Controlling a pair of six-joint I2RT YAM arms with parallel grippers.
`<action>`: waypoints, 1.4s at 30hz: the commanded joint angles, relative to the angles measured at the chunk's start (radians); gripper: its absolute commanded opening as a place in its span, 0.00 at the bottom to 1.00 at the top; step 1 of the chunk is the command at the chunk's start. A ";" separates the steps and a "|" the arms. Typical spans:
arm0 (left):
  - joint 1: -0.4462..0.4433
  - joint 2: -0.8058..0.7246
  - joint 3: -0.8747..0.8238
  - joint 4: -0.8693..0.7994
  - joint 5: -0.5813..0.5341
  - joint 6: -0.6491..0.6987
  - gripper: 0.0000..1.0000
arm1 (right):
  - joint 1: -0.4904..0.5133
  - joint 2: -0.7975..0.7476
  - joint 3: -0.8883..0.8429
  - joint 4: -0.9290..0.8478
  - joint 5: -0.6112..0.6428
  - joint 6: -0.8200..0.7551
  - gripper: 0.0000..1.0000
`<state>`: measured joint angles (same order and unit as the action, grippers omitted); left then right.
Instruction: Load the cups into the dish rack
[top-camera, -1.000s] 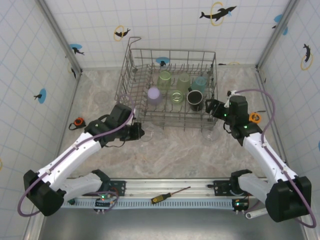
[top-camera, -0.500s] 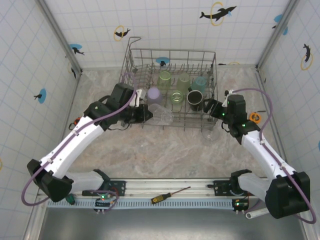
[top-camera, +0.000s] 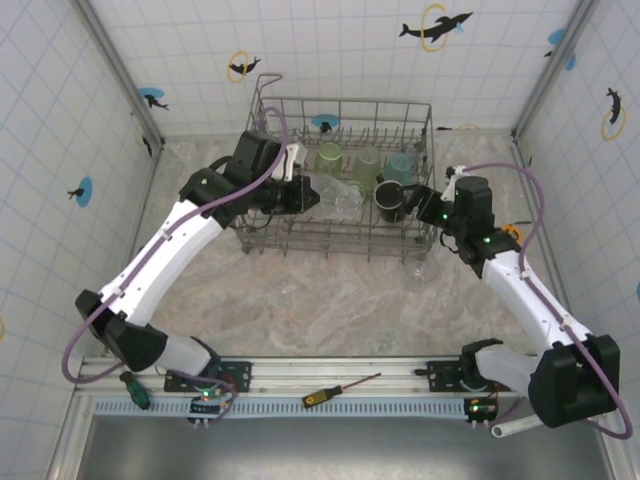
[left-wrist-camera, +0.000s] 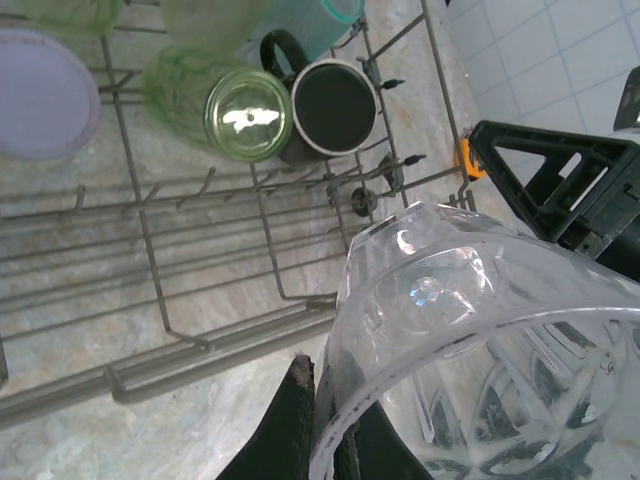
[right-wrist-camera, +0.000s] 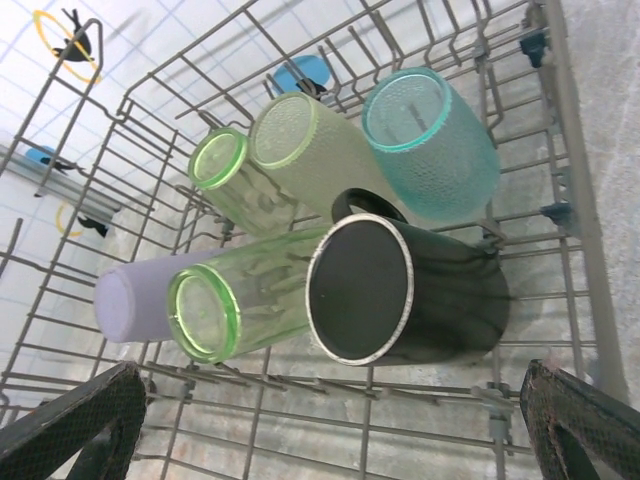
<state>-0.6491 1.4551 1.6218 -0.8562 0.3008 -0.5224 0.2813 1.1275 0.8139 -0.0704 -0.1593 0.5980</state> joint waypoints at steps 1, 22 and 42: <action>0.046 0.029 0.031 0.036 0.032 0.033 0.00 | -0.004 0.025 0.056 0.068 -0.070 0.021 1.00; 0.335 0.166 -0.314 1.047 0.667 -0.371 0.00 | -0.023 0.264 0.048 0.722 -0.444 0.427 1.00; 0.338 0.360 -0.358 1.555 0.748 -0.716 0.00 | 0.105 0.574 0.157 1.299 -0.409 0.754 1.00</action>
<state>-0.3195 1.7985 1.2778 0.5743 1.0149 -1.1877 0.3782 1.6688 0.9230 1.0706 -0.5930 1.2804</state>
